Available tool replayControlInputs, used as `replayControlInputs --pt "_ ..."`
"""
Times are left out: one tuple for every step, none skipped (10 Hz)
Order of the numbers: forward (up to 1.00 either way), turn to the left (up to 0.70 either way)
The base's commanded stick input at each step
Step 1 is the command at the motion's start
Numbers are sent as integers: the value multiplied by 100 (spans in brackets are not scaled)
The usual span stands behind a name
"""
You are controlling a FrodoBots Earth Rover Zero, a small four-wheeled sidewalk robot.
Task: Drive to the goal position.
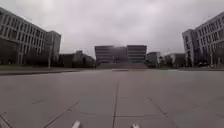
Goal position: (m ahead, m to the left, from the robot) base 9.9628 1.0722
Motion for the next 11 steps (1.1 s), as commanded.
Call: replayControlInputs --pt "70 0" --pt "70 0" --pt "70 0" --pt "70 0" --pt "70 0" --pt "70 0" --pt "70 1" --pt "70 2" --pt "70 3" --pt "70 2" --pt "70 2"
